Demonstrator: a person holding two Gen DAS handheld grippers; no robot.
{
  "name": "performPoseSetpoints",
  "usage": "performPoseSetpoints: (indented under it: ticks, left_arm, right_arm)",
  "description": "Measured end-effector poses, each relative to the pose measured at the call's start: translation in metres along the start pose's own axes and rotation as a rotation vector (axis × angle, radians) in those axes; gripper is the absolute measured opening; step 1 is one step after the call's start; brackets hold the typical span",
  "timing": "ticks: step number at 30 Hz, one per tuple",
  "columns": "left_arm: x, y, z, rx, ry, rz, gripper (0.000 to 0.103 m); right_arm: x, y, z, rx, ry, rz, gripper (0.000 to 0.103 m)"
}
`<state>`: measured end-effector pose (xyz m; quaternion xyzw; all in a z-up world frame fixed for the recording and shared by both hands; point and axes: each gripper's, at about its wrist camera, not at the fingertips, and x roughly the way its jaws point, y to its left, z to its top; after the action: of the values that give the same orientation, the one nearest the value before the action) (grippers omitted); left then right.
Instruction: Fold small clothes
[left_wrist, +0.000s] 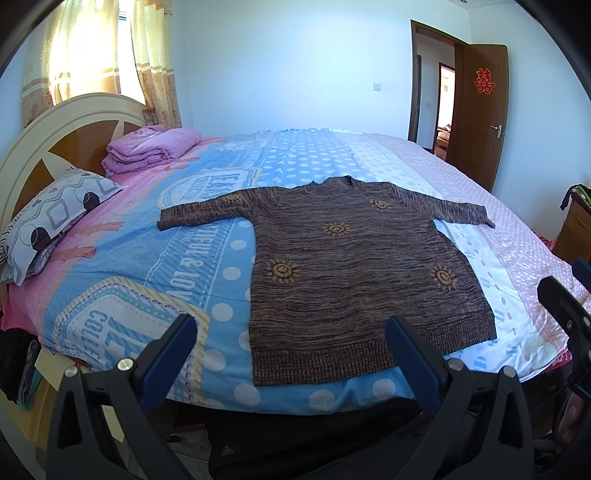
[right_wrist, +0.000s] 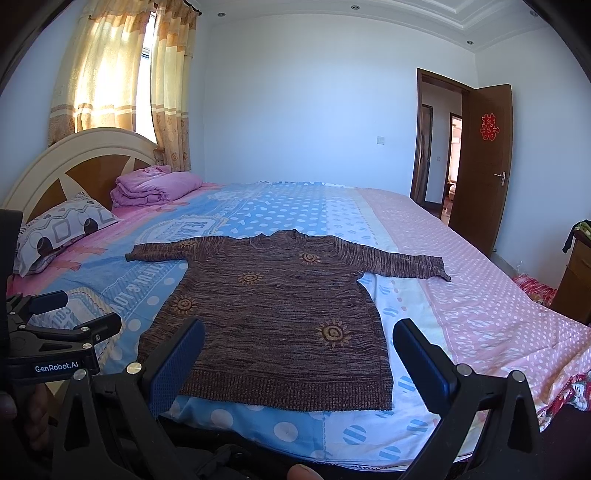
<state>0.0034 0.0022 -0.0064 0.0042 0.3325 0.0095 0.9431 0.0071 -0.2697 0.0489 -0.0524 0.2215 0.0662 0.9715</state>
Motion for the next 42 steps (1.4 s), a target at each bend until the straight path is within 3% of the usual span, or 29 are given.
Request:
performPoseSetpoints:
  ticks: [42]
  left_arm:
    - [0.009,0.001,-0.002,-0.007,0.029,-0.016,0.103]
  right_arm:
    - [0.011,-0.002,-0.002,0.009,0.055,0.034,0.102]
